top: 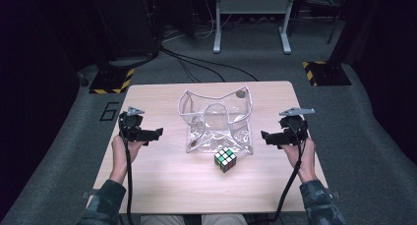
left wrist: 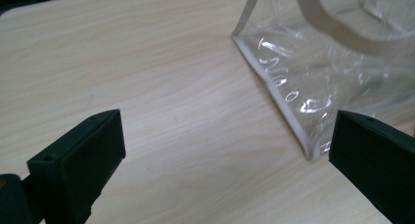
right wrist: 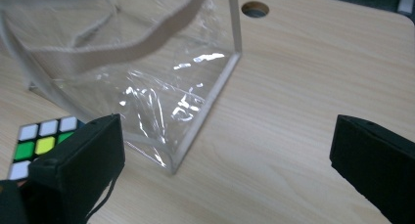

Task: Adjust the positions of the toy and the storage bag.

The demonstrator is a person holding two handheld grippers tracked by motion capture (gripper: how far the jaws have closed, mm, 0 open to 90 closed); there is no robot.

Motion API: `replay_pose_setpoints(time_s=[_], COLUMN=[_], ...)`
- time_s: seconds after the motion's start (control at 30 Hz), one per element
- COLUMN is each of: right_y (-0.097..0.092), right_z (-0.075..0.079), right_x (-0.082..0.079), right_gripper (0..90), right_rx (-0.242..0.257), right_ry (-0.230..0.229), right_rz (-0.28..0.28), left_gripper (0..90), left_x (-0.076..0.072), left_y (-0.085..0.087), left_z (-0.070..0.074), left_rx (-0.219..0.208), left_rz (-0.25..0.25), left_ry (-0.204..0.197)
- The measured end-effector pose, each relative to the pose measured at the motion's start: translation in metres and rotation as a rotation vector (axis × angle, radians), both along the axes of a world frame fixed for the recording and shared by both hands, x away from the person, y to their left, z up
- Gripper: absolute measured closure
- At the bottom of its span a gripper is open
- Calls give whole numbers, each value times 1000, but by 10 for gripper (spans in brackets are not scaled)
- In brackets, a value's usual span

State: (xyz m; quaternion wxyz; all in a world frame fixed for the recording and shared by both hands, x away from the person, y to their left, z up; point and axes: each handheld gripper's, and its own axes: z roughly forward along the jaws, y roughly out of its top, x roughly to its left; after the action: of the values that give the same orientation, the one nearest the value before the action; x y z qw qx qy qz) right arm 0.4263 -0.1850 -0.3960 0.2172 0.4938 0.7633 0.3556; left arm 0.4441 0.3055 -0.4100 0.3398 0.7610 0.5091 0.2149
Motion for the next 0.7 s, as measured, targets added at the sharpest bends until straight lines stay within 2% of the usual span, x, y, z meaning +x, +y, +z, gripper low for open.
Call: replay_pose_setpoints(time_s=[0.07, 0.13, 0.17, 0.2, 0.23, 0.27, 0.3, 0.33, 0.4, 0.53, 0.6, 0.7], right_y=[-1, -3, -4, -4, -5, -5, -6, -6, -8, -11, -12, -14], right_z=[-11, -24, -37, -37, -50, -50, -63, -63, -75, -99, -108, -118], right_x=[-5, -8, -12, -12, -15, -15, -17, -17, -20, -22, -23, -24], right_gripper=[0, 0, 0, 0, 0, 0, 0, 0, 0, 0, 0, 0], right_rx=[-15, -11, -21, -21, -21, -21, -32, -32, -23, -4, 1, -4], right_ry=[-6, 14, 25, 25, 45, 45, 56, 56, 71, 109, 112, 103], right_rz=[-22, -29, -38, -38, -40, -40, -41, -41, -46, -61, -70, -70], left_gripper=[1, 1, 0, 0, 0, 0, 0, 0, 0, 0, 0, 0], left_x=[-4, -8, -10, -11, -13, -14, -16, -17, -20, -23, -24, -25], left_y=[4, 8, 10, 12, 15, 18, 21, 23, 27, 32, 35, 41], left_z=[-11, -23, -30, -36, -42, -48, -53, -59, -69, -88, -95, -103], left_rx=[8, 21, 26, 28, 33, 23, 9, 8, 8, 29, 75, 81], left_rz=[0, 1, 0, 0, 3, 2, 0, 5, 5, 26, 56, 78], left_ry=[9, 29, 41, 48, 50, 57, 64, 68, 74, 89, 87, 84])
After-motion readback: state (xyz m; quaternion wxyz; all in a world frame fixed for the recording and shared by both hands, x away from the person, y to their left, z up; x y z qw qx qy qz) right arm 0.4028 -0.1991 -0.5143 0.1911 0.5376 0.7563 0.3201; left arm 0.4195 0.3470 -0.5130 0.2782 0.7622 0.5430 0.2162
